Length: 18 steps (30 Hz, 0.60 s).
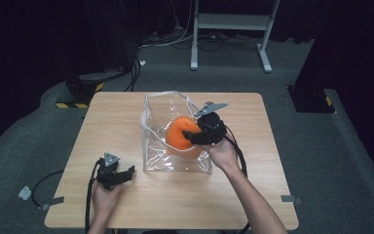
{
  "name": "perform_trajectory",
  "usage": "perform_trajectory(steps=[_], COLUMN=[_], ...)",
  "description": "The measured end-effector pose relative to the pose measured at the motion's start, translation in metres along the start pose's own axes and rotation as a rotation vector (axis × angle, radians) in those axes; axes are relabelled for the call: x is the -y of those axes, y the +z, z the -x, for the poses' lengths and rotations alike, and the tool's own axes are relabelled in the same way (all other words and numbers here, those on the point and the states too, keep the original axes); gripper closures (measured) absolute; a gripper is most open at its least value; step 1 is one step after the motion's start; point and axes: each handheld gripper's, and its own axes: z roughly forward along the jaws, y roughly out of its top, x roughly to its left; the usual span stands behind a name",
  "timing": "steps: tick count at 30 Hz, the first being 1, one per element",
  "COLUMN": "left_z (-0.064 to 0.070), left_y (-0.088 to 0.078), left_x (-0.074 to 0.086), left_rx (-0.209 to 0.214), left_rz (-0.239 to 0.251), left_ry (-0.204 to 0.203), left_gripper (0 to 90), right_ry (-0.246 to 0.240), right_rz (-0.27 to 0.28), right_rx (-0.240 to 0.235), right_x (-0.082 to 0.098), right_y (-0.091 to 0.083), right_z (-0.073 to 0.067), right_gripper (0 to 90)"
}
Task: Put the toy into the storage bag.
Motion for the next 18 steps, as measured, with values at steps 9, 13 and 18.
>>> perform_trajectory(steps=[9, 13, 18], left_z=[0.0, 0.0002, 0.0003], left_y=[0.0001, 0.0001, 0.0003], left_x=[-0.0001, -0.0002, -0.0002], left_rx=[-0.002, -0.004, -0.005], left_rz=[0.0, -0.001, 0.0], left_ry=[0.0, 0.003, 0.002], left_gripper=[25.4, 25.4, 25.4], right_ry=[-0.01, -0.006, -0.011], right_rz=[-0.003, 0.002, 0.002], right_rx=[0.005, 0.008, 0.012], right_x=[0.0018, 0.0033, 0.0039], right_y=[-0.0014, -0.0019, -0.0029], right_z=[-0.0006, 0.0004, -0.0005], right_gripper=[42.5, 41.3, 44.0])
